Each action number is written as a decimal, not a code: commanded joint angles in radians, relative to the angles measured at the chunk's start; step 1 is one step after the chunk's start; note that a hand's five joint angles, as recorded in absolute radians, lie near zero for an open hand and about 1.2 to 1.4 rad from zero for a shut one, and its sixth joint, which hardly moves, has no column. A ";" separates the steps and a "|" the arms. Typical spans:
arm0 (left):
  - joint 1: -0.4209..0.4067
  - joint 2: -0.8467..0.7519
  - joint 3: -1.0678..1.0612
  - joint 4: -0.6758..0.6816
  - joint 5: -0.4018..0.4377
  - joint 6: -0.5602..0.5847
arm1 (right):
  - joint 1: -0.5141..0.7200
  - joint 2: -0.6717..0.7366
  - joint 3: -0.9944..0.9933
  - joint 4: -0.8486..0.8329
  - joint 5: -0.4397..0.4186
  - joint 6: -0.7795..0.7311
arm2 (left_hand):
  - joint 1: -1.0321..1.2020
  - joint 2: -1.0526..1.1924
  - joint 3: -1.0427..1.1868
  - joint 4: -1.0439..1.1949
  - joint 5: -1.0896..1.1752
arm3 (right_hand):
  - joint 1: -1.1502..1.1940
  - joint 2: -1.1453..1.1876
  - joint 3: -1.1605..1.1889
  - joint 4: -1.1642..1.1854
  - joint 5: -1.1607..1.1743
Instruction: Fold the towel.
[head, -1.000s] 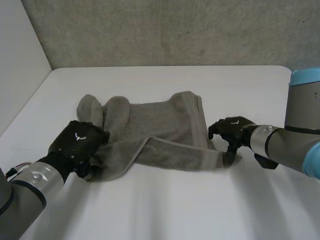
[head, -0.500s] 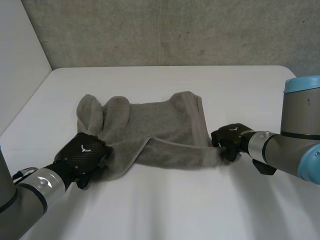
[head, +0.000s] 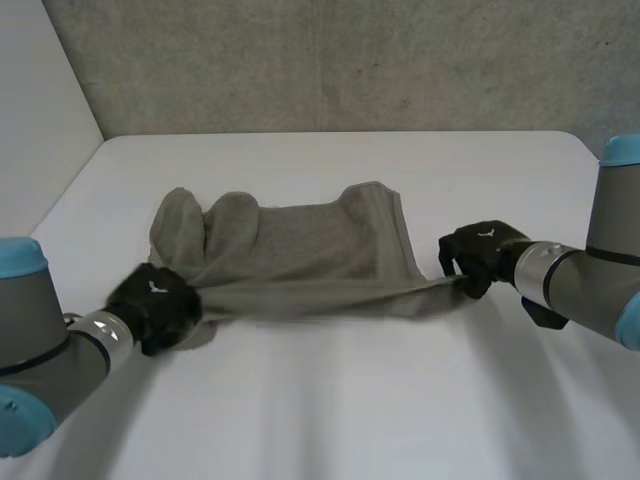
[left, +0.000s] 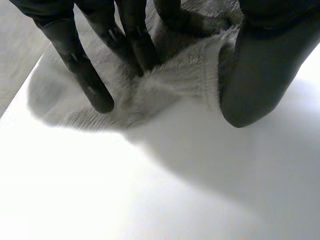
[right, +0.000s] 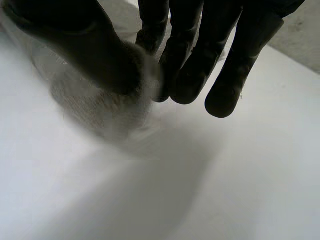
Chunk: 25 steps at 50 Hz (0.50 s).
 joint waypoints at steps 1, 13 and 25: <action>0.036 0.025 0.007 0.047 -0.053 -0.013 | -0.019 -0.029 -0.002 -0.010 0.003 -0.002 | -0.070 -0.084 -0.071 -0.084 -0.252 | 0.060 0.061 0.050 0.057 0.056; 0.051 0.126 -0.021 0.053 -0.051 -0.112 | -0.042 -0.043 -0.002 -0.054 0.047 -0.007 | -0.088 -0.101 -0.089 -0.102 -0.270 | 0.060 0.061 0.050 0.057 0.056; 0.103 0.149 -0.028 0.048 -0.037 -0.119 | -0.038 -0.048 0.005 -0.084 0.095 -0.012 | -0.138 -0.151 -0.139 -0.152 -0.320 | 0.060 0.061 0.050 0.057 0.056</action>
